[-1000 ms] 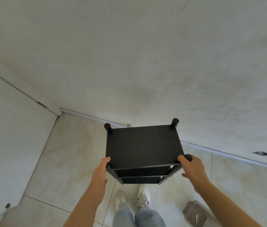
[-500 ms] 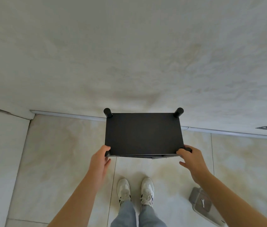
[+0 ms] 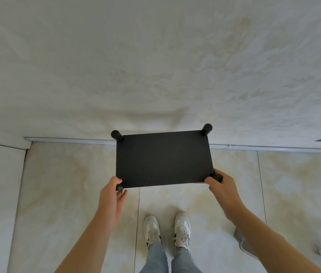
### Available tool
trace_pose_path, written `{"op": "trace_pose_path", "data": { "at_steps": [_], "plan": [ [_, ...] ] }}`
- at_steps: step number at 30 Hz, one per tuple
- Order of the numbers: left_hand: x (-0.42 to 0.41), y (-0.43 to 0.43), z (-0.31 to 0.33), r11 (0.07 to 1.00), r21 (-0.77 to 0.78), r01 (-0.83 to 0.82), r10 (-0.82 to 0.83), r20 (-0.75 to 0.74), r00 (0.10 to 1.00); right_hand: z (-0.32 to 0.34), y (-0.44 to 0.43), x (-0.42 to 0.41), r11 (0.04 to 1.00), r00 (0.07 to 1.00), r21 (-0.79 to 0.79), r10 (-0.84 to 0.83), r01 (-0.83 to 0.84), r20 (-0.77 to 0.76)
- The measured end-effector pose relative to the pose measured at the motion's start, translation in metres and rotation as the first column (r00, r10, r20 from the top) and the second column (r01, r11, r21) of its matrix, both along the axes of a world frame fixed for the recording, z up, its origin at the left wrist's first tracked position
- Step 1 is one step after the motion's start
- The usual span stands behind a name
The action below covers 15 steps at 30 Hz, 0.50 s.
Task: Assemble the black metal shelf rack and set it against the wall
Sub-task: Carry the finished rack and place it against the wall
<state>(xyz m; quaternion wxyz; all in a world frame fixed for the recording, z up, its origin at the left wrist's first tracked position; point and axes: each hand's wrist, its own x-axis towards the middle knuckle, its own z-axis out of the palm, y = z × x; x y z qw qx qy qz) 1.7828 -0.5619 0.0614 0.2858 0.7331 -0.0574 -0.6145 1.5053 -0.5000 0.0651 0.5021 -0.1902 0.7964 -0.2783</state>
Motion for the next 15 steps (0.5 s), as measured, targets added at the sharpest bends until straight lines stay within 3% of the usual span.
{"op": "trace_pose_path", "data": {
  "at_steps": [5,9,15],
  "plan": [
    [0.005,-0.008,-0.002,0.969,0.07,0.239,-0.244,0.077,0.967,-0.005,-0.001,-0.013,0.987,0.992,0.093,0.128,-0.129,0.024],
    [0.013,-0.027,0.004,0.915,0.106,0.388,-0.399,0.116,0.909,0.001,-0.015,-0.029,0.96,0.962,0.152,0.208,-0.236,0.179],
    [0.0,-0.06,0.007,0.873,0.055,0.484,-0.487,0.143,0.862,0.008,-0.051,-0.036,0.978,0.973,0.137,0.127,-0.155,0.193]
  ]
}}
